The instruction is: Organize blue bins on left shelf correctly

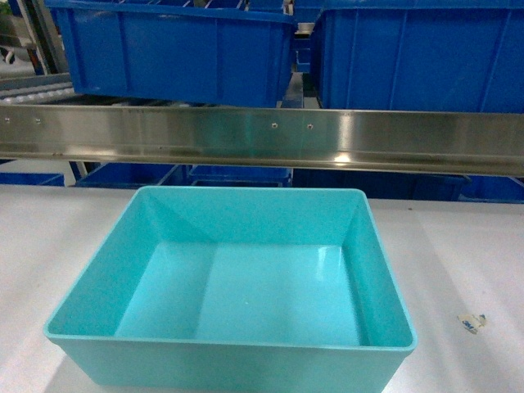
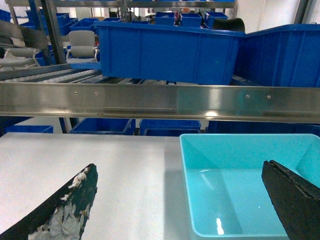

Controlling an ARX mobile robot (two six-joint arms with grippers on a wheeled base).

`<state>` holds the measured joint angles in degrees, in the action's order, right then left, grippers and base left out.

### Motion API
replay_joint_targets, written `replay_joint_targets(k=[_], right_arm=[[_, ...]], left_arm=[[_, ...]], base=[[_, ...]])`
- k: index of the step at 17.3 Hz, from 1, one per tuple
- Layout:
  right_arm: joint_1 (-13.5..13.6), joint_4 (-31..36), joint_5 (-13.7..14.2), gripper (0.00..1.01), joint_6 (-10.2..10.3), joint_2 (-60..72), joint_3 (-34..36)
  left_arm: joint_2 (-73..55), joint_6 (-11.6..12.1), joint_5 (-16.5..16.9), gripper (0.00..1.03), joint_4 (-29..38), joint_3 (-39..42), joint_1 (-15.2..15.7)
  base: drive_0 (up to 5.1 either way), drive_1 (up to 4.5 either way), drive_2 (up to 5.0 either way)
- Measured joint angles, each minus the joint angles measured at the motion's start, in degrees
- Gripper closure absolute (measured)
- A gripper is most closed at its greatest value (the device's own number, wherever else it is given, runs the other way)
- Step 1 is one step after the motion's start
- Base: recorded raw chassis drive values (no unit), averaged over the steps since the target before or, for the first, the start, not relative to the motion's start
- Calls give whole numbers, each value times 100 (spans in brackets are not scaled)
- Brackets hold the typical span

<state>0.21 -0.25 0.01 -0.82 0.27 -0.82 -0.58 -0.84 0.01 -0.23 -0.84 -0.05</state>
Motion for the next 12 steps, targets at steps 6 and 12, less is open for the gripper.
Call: replay_joint_targets(k=[6, 12], right_arm=[[0, 0, 0, 3, 0, 0, 0], [0, 0, 0, 3, 0, 0, 0]], left_arm=[[0, 0, 0, 5, 0, 0, 0], [0, 0, 0, 5, 0, 0, 0]], base=[[0, 0, 0], [0, 0, 0]])
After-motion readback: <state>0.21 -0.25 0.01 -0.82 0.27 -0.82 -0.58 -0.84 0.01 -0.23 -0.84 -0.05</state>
